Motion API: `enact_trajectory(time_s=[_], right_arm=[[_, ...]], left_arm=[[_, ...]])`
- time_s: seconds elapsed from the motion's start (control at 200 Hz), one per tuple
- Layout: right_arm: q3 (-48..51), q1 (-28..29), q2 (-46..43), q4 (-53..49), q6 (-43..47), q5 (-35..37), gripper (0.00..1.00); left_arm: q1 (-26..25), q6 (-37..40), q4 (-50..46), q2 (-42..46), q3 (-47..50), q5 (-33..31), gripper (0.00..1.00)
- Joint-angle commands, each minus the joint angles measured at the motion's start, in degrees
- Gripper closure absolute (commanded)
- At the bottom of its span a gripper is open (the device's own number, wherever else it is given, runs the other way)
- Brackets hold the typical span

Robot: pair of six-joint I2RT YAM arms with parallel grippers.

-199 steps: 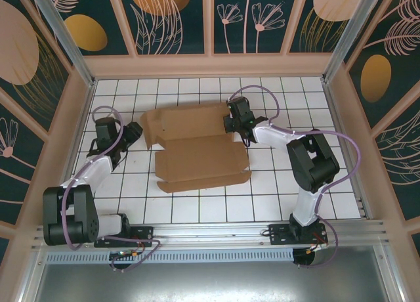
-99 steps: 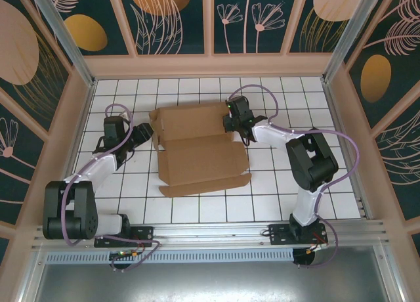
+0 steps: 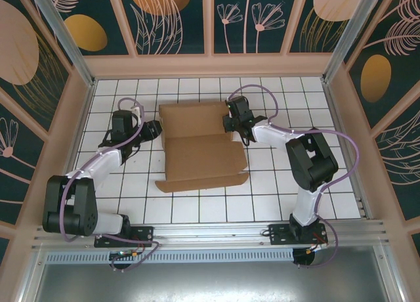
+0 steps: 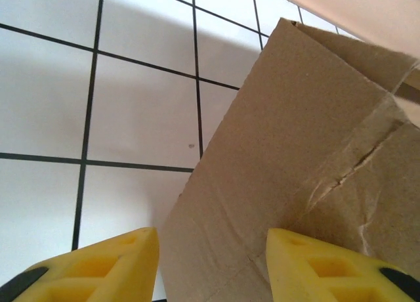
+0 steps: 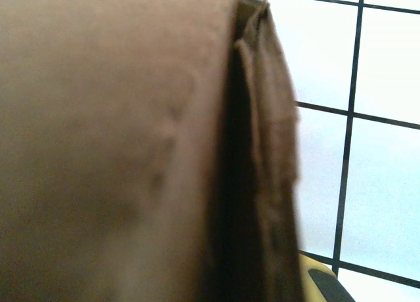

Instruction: Fold the paper box

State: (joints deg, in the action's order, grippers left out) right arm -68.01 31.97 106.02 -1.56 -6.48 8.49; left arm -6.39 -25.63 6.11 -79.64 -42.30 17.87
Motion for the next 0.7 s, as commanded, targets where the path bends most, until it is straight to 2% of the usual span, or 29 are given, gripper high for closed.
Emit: enact_trajectory(time_s=[0.0, 0.19, 0.385, 0.591, 0.636, 0.696], right_arm=[[2.6, 1.3, 1.7, -1.4, 2.1, -1.6, 1.0], [3.6, 1.7, 1.0, -1.4, 2.8, 0.7, 1.0], [2.5, 1.7, -0.6, -4.6, 0.3, 4.5, 1.0], [4.0, 2.8, -3.2, -4.8, -1.6, 5.6, 1.0], [4.7, 2.9, -3.5, -4.5, -2.3, 6.5, 1.0], [5.0, 2.9, -3.5, -4.7, -2.8, 7.6, 1.0]], left_arm=[[-0.4, 2.4, -1.1, -1.4, -3.2, -1.6, 0.52], [-0.3, 2.6, -0.9, -2.9, -5.0, -1.0, 0.51], [-0.4, 2.1, 0.0, 0.9, -2.0, -5.6, 0.53], [-0.4, -3.6, 2.9, 0.1, -0.1, -1.2, 0.51], [-0.4, -4.7, 1.7, 0.9, -0.3, -2.8, 0.51], [-0.4, -5.9, -2.0, 4.2, -0.4, -9.2, 0.52]])
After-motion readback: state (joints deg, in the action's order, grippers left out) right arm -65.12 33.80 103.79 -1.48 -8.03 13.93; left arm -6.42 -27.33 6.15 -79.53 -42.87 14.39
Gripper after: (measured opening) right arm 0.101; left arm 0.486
